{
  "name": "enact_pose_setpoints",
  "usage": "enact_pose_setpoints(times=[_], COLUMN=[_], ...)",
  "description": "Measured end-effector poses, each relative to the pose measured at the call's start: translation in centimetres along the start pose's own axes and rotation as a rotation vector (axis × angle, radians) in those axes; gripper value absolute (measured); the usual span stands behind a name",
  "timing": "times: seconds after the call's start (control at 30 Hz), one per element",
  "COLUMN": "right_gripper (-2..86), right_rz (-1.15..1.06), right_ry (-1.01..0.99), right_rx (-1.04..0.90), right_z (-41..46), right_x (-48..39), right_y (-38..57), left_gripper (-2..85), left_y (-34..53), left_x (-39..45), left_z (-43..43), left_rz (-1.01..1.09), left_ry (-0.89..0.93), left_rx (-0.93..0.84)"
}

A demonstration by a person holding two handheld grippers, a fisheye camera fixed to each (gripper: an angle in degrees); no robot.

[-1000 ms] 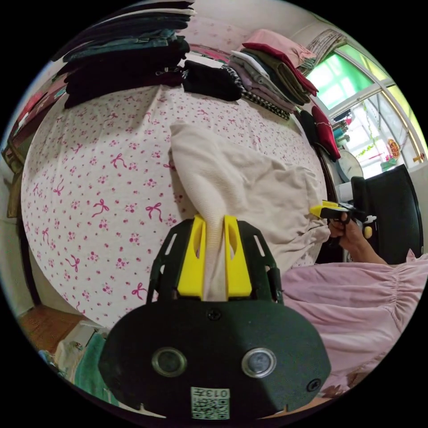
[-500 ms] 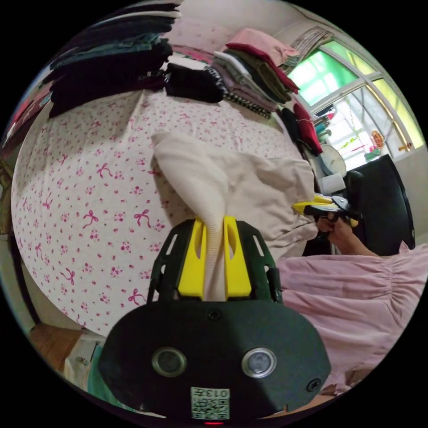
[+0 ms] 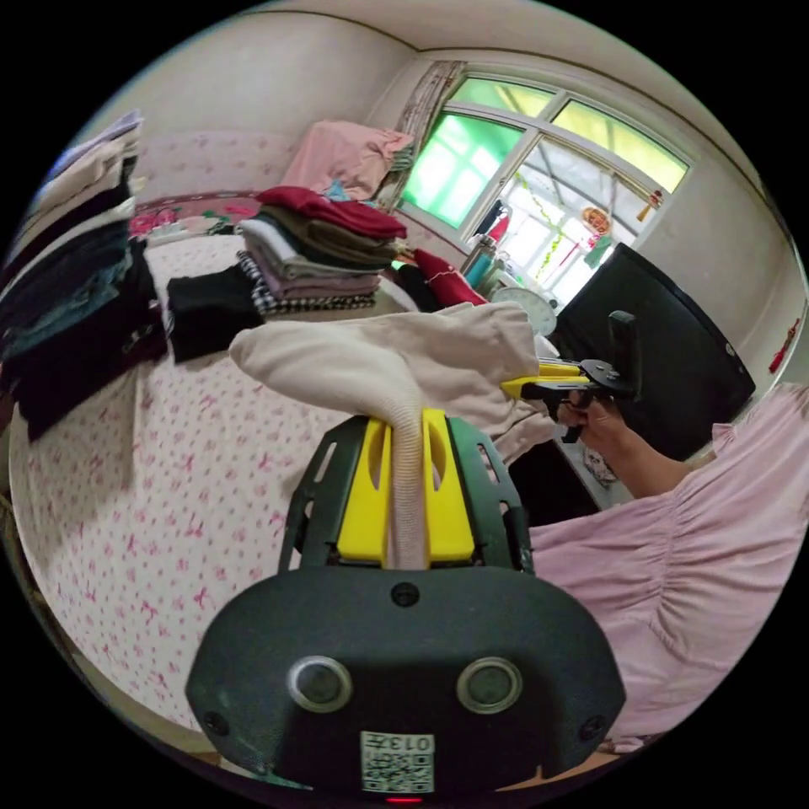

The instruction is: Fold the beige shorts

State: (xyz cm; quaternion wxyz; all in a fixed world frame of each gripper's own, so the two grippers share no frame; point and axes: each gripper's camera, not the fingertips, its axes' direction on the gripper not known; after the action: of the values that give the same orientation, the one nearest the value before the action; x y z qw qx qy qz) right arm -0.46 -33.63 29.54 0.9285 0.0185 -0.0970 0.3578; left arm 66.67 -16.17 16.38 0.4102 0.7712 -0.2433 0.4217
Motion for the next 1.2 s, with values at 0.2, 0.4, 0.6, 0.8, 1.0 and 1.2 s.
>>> enact_pose_setpoints(times=[0.2, 0.4, 0.6, 0.8, 1.0, 1.2], right_gripper=[9.2, 9.0, 9.0, 9.7, 8.7, 5.6], right_rz=[0.051, 0.051, 0.069, 0.155, 0.275, 0.047], right_ry=[0.15, 0.298, 0.407, 0.473, 0.504, 0.496], right_rx=[0.053, 0.099, 0.075, -0.025, 0.014, 0.029], right_z=[-8.1, -15.5, -18.1, -12.8, -12.6, -8.4], right_x=[12.0, 28.6, 44.7, 59.6, 66.3, 64.4], right_y=[-1.9, -5.3, -9.4, -13.6, -13.3, -16.2], left_gripper=[6.4, 6.4, 6.5, 7.7, 7.3, 3.1], left_y=[-10.3, -23.1, -34.5, -41.2, -38.6, -38.8], left_x=[5.7, 12.8, 17.8, 18.1, 15.1, 23.1], left_z=[8.8, 20.5, 32.3, 45.5, 46.2, 45.9], left_rz=[0.125, 0.207, 0.224, 0.149, 0.032, 0.314], left_ry=[0.098, 0.151, 0.162, 0.075, 0.009, -0.194], left_rx=[0.029, 0.074, 0.069, -0.048, -0.011, 0.107])
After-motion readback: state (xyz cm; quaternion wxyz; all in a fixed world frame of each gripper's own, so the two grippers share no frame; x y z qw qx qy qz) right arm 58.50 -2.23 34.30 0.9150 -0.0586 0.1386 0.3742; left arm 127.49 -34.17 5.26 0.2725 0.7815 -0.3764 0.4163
